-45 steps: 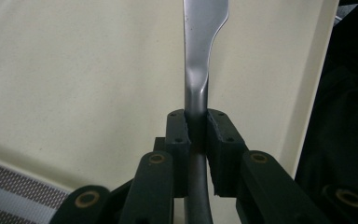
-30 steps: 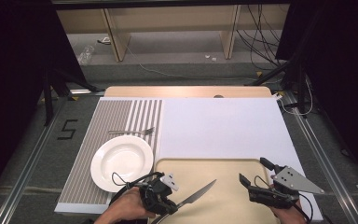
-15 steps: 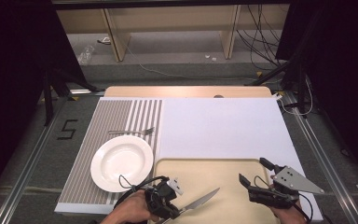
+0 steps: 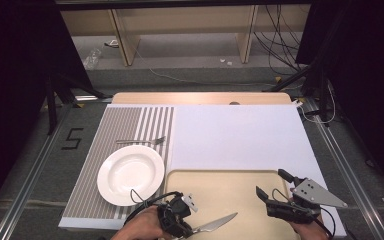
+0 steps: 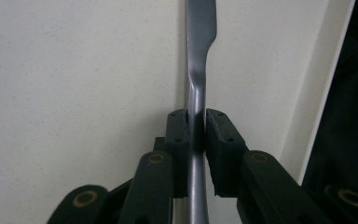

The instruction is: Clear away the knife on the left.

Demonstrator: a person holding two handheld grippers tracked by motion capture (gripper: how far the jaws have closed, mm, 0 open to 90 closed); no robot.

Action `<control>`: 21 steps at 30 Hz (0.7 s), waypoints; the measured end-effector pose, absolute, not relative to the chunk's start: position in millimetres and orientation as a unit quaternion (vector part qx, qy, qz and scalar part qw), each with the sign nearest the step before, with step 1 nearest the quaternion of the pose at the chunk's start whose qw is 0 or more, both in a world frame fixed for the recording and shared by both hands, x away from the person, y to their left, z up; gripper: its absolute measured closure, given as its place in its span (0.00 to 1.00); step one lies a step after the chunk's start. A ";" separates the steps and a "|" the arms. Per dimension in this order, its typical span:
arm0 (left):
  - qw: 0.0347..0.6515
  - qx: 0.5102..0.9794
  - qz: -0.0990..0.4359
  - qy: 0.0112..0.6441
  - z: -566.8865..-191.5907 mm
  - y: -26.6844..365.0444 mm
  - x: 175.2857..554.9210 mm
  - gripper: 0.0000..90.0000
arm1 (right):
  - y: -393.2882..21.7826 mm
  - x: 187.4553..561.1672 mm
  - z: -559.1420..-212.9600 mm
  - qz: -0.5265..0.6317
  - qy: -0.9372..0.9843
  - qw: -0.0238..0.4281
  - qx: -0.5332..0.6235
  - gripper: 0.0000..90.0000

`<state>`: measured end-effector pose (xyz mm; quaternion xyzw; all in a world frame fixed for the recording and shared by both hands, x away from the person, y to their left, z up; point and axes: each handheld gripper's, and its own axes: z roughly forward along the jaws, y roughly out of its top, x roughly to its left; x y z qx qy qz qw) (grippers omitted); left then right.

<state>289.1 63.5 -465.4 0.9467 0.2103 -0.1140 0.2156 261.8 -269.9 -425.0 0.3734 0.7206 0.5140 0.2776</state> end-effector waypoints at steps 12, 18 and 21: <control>0.243 0.941 -0.082 0.221 -455.9 63.8 289.1 0.42 | -269.8 261.8 -424.9 0.518 0.718 0.278 0.372 0.15; 0.282 0.933 -0.061 0.215 -450.8 63.8 288.3 0.32 | -269.7 261.9 -424.9 0.521 0.717 0.278 0.371 0.15; 0.309 0.926 -0.047 0.210 -449.3 62.2 286.3 0.32 | -269.7 261.9 -425.1 0.522 0.716 0.279 0.370 0.15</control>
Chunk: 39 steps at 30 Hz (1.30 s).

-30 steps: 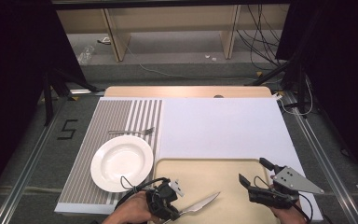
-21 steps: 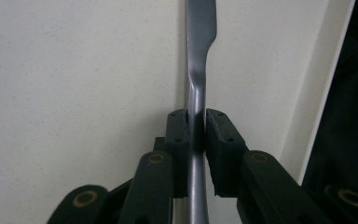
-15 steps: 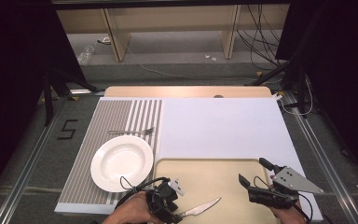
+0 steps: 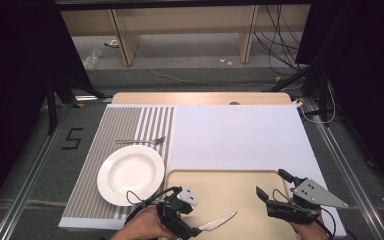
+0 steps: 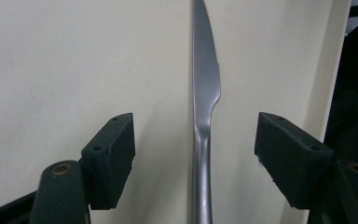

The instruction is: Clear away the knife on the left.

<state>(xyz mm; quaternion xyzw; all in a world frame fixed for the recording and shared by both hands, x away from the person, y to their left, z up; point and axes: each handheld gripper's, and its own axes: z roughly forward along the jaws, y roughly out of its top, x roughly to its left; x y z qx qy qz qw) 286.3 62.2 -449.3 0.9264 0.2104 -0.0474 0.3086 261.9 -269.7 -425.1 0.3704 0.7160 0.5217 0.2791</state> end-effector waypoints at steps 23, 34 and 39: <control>0.317 0.937 -0.034 0.145 -464.6 40.3 267.1 0.90 | -269.0 261.9 -425.6 0.520 0.717 0.280 0.370 0.16; 0.303 0.942 -0.036 0.143 -470.9 34.5 263.9 0.99 | -269.0 261.9 -425.5 0.521 0.718 0.281 0.367 0.16; 0.302 0.941 -0.030 0.150 -473.2 35.2 265.3 0.99 | -268.6 261.7 -425.4 0.520 0.719 0.280 0.367 0.16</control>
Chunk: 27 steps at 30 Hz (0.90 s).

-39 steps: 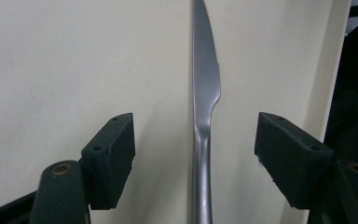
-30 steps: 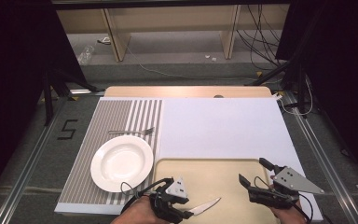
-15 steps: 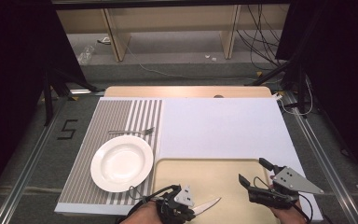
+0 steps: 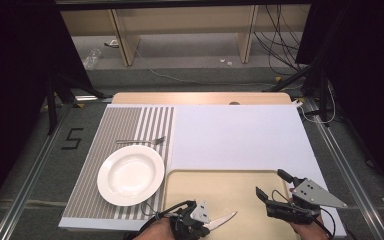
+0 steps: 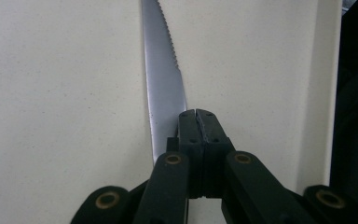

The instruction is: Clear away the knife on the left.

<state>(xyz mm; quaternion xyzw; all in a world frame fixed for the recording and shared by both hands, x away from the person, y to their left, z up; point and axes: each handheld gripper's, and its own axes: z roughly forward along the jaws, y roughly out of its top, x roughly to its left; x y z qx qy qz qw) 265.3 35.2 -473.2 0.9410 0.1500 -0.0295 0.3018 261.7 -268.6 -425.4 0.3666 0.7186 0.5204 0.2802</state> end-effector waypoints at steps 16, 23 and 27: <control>0.297 0.938 -0.016 0.180 -473.0 40.5 272.6 0.99 | -268.7 261.5 -424.9 0.521 0.718 0.279 0.367 0.16; 0.297 0.935 -0.014 0.191 -473.0 43.4 276.1 0.99 | -268.7 261.4 -424.9 0.521 0.718 0.280 0.366 0.16; 0.296 0.934 -0.011 0.198 -473.0 45.7 278.3 0.99 | -269.1 261.1 -424.5 0.520 0.719 0.279 0.367 0.16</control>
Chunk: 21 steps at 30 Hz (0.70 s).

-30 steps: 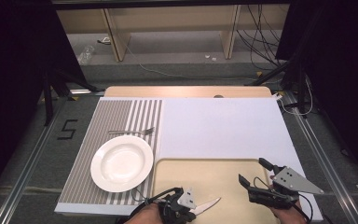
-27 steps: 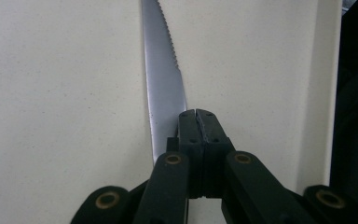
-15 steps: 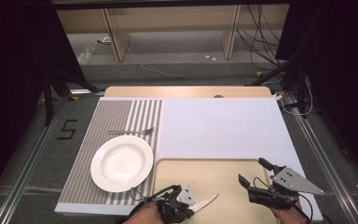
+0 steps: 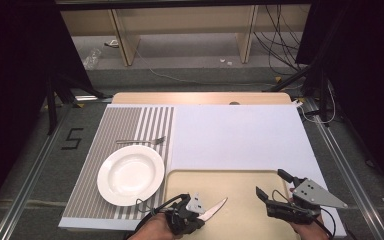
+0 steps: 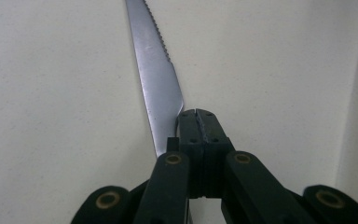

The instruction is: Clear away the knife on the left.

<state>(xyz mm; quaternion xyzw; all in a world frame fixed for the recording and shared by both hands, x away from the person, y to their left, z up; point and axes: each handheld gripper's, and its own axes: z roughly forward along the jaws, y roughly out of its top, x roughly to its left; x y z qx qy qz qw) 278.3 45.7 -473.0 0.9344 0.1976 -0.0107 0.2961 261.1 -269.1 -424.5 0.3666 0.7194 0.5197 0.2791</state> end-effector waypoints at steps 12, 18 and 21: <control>0.292 0.930 0.000 0.223 -472.6 57.4 289.0 0.99 | -268.7 261.3 -424.8 0.524 0.716 0.281 0.366 0.16; 0.286 0.932 0.005 0.222 -471.9 62.9 291.6 0.99 | -269.4 260.9 -424.2 0.521 0.718 0.280 0.366 0.16; 0.283 0.932 0.006 0.226 -471.6 64.2 292.6 0.99 | -268.9 261.0 -424.6 0.523 0.717 0.281 0.366 0.16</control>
